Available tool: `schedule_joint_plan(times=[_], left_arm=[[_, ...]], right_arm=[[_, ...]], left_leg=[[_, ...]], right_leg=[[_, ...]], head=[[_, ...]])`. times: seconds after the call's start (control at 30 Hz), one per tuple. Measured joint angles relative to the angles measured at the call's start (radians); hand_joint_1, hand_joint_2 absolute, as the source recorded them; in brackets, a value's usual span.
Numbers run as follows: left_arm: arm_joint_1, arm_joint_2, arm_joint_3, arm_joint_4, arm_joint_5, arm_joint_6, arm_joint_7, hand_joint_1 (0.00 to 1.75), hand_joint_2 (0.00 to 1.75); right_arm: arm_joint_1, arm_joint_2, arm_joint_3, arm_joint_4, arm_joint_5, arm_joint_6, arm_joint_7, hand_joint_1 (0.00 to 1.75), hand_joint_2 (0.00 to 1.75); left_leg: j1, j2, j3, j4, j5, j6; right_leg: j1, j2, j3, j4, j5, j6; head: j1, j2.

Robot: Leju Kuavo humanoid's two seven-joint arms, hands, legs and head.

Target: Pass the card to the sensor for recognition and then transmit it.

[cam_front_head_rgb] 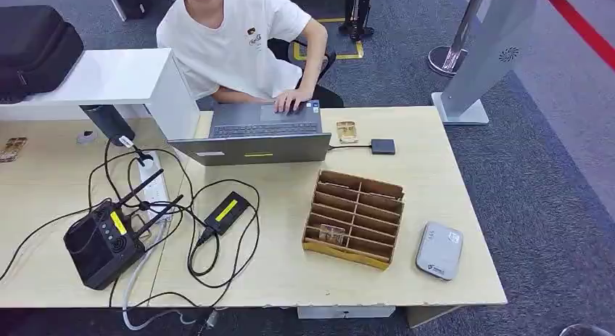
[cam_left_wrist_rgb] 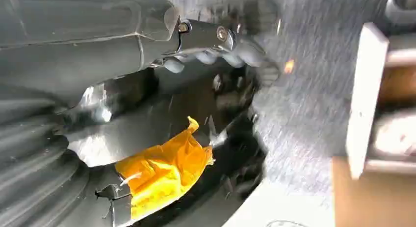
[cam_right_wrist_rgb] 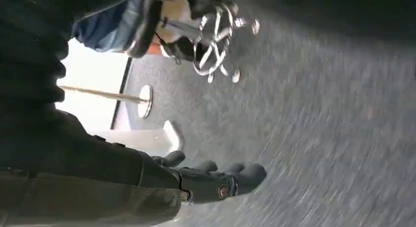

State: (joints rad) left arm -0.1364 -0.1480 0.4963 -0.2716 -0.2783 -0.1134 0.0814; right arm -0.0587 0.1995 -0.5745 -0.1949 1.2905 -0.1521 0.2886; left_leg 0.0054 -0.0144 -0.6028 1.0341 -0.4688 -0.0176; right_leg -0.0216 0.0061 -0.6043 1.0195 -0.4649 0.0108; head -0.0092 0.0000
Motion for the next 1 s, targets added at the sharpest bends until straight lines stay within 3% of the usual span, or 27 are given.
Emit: schedule_joint_plan(times=[0.03, 0.07, 0.13, 0.17, 0.2, 0.3, 0.5, 0.6, 0.63, 0.67, 0.7, 0.77, 0.8, 0.83, 0.87, 0.9, 0.93, 1.0], left_arm=[[0.0, -0.005, 0.0, 0.0, -0.023, 0.105, -0.027, 0.0, 1.75], [-0.001, -0.012, -0.002, 0.0, -0.043, 0.251, -0.053, 0.0, 1.75], [-0.002, -0.027, -0.008, 0.0, -0.076, 0.536, -0.084, 0.0, 1.75], [-0.002, -0.033, -0.013, 0.0, -0.085, 0.615, -0.085, 0.0, 1.75], [-0.002, -0.037, -0.016, 0.0, -0.09, 0.646, -0.079, 0.0, 1.75], [-0.004, -0.04, -0.024, 0.0, -0.096, 0.533, -0.051, 0.0, 1.75], [-0.007, -0.041, -0.036, 0.0, -0.086, 0.479, -0.034, 0.0, 1.75], [-0.01, -0.029, -0.035, 0.0, -0.033, 0.254, 0.044, 0.0, 1.75], [-0.011, -0.023, -0.035, 0.0, -0.046, 0.221, 0.05, 0.0, 1.75], [-0.013, -0.022, -0.042, 0.0, -0.076, 0.25, 0.044, 0.0, 1.75], [-0.014, -0.022, -0.051, 0.0, -0.105, 0.32, 0.029, 0.0, 1.75], [-0.012, -0.031, -0.065, 0.0, -0.141, 0.587, -0.039, 0.0, 1.75], [-0.011, -0.031, -0.067, 0.0, -0.143, 0.68, -0.056, 0.0, 1.75], [-0.01, -0.034, -0.068, 0.0, -0.141, 0.739, -0.055, 0.0, 1.75], [-0.01, -0.036, -0.069, 0.0, -0.127, 0.742, -0.038, 0.0, 1.75], [-0.012, -0.035, -0.069, 0.0, -0.109, 0.69, -0.007, 0.0, 1.75], [-0.011, -0.034, -0.069, 0.0, -0.092, 0.598, 0.03, 0.0, 1.75], [-0.017, -0.02, -0.069, 0.0, -0.073, 0.314, 0.096, 0.0, 1.75]], right_arm=[[0.0, 0.001, 0.0, -0.001, 0.007, -0.084, 0.023, 0.0, 1.75], [0.0, 0.002, 0.0, -0.003, 0.012, -0.151, 0.043, 0.0, 1.75], [0.001, -0.001, -0.003, -0.004, 0.016, -0.211, 0.057, 0.0, 1.75], [0.0, -0.002, -0.007, -0.004, 0.016, -0.211, 0.061, 0.0, 1.75], [0.0, -0.003, -0.009, -0.005, 0.016, -0.196, 0.06, 0.0, 1.75], [-0.003, -0.002, -0.01, -0.004, 0.016, -0.163, 0.058, 0.0, 1.75], [-0.003, 0.0, -0.011, -0.004, 0.017, -0.136, 0.056, 0.0, 1.75], [-0.007, 0.0, -0.013, -0.003, 0.009, 0.006, 0.039, 0.0, 1.75], [-0.008, 0.0, -0.015, -0.003, 0.008, 0.013, 0.035, 0.0, 1.75], [-0.006, 0.0, -0.017, -0.004, 0.009, -0.032, 0.037, 0.0, 1.75], [-0.005, 0.002, -0.017, -0.005, 0.011, -0.115, 0.037, 0.0, 1.75], [-0.006, 0.003, -0.019, -0.011, 0.018, -0.284, 0.025, 0.0, 1.75], [-0.009, 0.002, -0.021, -0.013, 0.018, -0.309, 0.025, 0.0, 1.75], [-0.01, -0.004, -0.024, -0.014, 0.019, -0.286, 0.026, 0.0, 1.75], [-0.013, -0.009, -0.025, -0.016, 0.021, -0.236, 0.032, 0.0, 1.75], [-0.018, -0.011, -0.025, -0.016, 0.022, -0.161, 0.039, 0.0, 1.75], [-0.02, -0.012, -0.026, -0.016, 0.021, -0.073, 0.042, 0.0, 1.75], [-0.02, -0.011, -0.026, -0.014, 0.019, 0.066, 0.043, 0.0, 1.75]], left_leg=[[0.0, 0.001, 0.0, 0.0, 0.0, 0.0], [0.0, 0.001, 0.001, 0.0, 0.0, 0.0], [0.0, 0.0, 0.001, 0.0, 0.0, 0.0], [0.0, 0.0, 0.0, 0.0, 0.0, 0.0], [0.0, 0.0, 0.001, 0.0, 0.0, 0.0], [0.0, 0.0, 0.001, 0.0, 0.0, 0.0], [0.0, 0.001, 0.001, 0.0, 0.0, 0.0], [0.0, 0.001, 0.001, 0.0, 0.0, 0.0], [0.0, 0.0, 0.001, 0.0, 0.0, 0.0], [0.0, 0.0, 0.001, 0.0, 0.0, 0.0], [0.0, 0.001, 0.001, 0.0, 0.0, 0.0], [0.0, 0.002, 0.001, 0.0, 0.0, -0.001], [0.0, 0.002, 0.001, 0.0, 0.0, -0.001], [0.0, 0.001, 0.001, 0.0, 0.0, -0.001], [0.0, 0.0, 0.001, 0.0, 0.0, -0.001], [0.0, 0.0, 0.001, 0.0, 0.0, -0.001], [0.0, 0.001, 0.001, 0.0, 0.0, -0.001], [0.0, 0.0, 0.001, 0.0, 0.0, -0.001]], right_leg=[[0.0, 0.001, 0.0, 0.0, 0.0, 0.0], [0.0, 0.001, 0.0, 0.0, 0.0, 0.0], [0.0, 0.0, 0.0, 0.0, 0.0, 0.0], [0.0, 0.0, 0.0, 0.0, 0.0, 0.0], [0.0, 0.0, 0.001, 0.0, 0.0, 0.0], [0.0, 0.0, 0.001, 0.0, 0.0, 0.0], [0.0, 0.001, 0.001, 0.0, 0.0, 0.0], [0.0, 0.001, 0.001, 0.0, 0.0, 0.0], [0.0, 0.0, 0.001, 0.0, 0.0, 0.0], [0.0, 0.0, 0.001, 0.0, 0.0, 0.0], [0.0, 0.001, 0.001, 0.0, 0.0, 0.0], [0.0, 0.002, 0.001, 0.0, 0.0, 0.0], [0.0, 0.002, 0.001, 0.0, 0.0, 0.0], [0.0, 0.001, 0.001, 0.0, -0.001, 0.0], [0.0, 0.0, 0.001, 0.0, -0.001, 0.001], [0.0, 0.0, 0.002, 0.0, -0.001, 0.001], [0.0, 0.001, 0.001, 0.0, -0.001, 0.001], [0.0, 0.0, 0.001, 0.0, -0.001, 0.001]], head=[[-0.001, 0.0], [-0.001, 0.0], [0.0, 0.0], [0.0, 0.0], [0.0, 0.0], [0.0, 0.0], [-0.001, 0.0], [0.0, 0.0], [0.0, 0.0], [0.0, 0.0], [0.0, 0.0], [-0.001, 0.0], [0.0, 0.0], [0.0, 0.0], [0.0, 0.0], [0.0, 0.0], [0.0, 0.0], [0.0, 0.0]])
